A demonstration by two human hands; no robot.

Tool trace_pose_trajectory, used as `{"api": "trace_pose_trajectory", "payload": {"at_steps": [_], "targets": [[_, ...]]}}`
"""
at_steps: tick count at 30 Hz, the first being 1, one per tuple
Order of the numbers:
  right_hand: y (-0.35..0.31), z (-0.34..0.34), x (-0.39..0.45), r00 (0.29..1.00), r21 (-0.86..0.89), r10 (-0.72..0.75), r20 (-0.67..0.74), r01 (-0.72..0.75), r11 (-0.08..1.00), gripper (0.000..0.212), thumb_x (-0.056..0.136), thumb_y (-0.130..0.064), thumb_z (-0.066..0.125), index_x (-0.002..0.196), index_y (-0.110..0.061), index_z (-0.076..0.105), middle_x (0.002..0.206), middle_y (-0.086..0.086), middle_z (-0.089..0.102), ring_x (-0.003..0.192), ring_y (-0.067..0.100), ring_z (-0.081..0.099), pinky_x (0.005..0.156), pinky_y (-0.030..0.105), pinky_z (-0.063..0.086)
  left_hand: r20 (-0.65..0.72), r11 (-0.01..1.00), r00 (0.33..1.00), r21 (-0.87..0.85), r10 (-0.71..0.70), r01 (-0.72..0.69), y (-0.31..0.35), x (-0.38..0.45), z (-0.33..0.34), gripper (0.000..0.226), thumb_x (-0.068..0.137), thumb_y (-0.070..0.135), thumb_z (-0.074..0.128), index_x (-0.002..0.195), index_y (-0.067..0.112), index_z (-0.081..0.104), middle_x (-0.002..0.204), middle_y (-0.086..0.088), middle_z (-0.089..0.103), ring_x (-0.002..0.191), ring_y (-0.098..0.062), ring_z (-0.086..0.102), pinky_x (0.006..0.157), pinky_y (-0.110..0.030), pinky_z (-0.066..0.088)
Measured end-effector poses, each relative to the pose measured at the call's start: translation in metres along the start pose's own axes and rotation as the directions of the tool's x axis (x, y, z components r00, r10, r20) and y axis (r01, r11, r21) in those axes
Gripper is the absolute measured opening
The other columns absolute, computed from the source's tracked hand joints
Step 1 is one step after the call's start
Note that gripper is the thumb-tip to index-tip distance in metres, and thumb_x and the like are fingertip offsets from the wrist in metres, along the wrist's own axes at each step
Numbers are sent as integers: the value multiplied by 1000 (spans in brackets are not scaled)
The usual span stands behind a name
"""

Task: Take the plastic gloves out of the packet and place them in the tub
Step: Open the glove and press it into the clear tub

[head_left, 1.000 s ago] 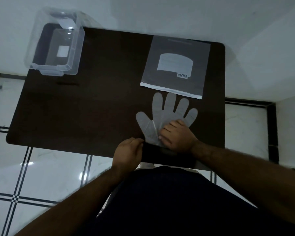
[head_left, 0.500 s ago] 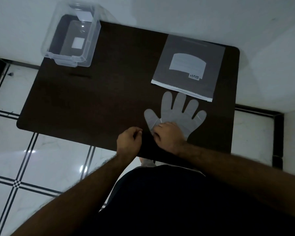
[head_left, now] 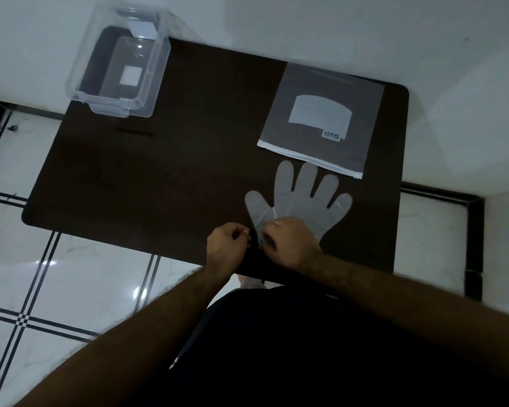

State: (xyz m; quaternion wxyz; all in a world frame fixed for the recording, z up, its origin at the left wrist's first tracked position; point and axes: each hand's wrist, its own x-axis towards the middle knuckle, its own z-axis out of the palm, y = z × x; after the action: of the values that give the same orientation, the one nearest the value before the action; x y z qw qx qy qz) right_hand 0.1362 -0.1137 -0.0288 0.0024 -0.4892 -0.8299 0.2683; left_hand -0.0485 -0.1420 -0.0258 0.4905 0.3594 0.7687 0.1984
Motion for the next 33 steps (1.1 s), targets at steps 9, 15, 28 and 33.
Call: {"api": "trace_pose_trajectory", "payload": {"at_steps": [9, 15, 28, 33], "targets": [[7, 7, -1, 993, 232, 122, -2, -118, 965, 8, 100, -29, 66, 98, -23, 71, 92, -6, 66, 84, 10, 61, 80, 32, 54, 1, 987, 997, -142, -78, 78, 5, -2, 0, 15, 102, 9, 66, 94, 13, 79, 84, -6, 80, 76, -17, 78, 76, -34, 66], [15, -1, -8, 967, 494, 244, -79, -174, 852, 2, 97, -15, 73, 99, -14, 75, 93, -3, 73, 83, 2, 64, 73, 10, 47, 99, 935, 983, -309, -152, 176, 8, 1, 10, 8, 97, 9, 73, 95, 11, 81, 91, -12, 82, 80, -20, 79, 74, -32, 65], [24, -7, -16, 961, 550, 252, -110, -153, 821, 5, 97, -22, 75, 99, -17, 77, 90, -7, 75, 82, 6, 69, 73, 20, 56, 332, 873, 940, -431, -83, 229, 28, 0, 21, 13, 90, 0, 79, 103, 2, 81, 98, -17, 82, 87, -22, 79, 77, -29, 61], [20, -7, -17, 956, 571, 274, -108, -166, 804, 5, 98, -19, 72, 98, -15, 76, 89, -2, 76, 82, 13, 71, 75, 34, 61, 346, 869, 933, -429, -95, 248, 31, 0, 24, 11, 90, -1, 78, 100, 4, 80, 93, -15, 82, 83, -20, 78, 74, -28, 60]]}}
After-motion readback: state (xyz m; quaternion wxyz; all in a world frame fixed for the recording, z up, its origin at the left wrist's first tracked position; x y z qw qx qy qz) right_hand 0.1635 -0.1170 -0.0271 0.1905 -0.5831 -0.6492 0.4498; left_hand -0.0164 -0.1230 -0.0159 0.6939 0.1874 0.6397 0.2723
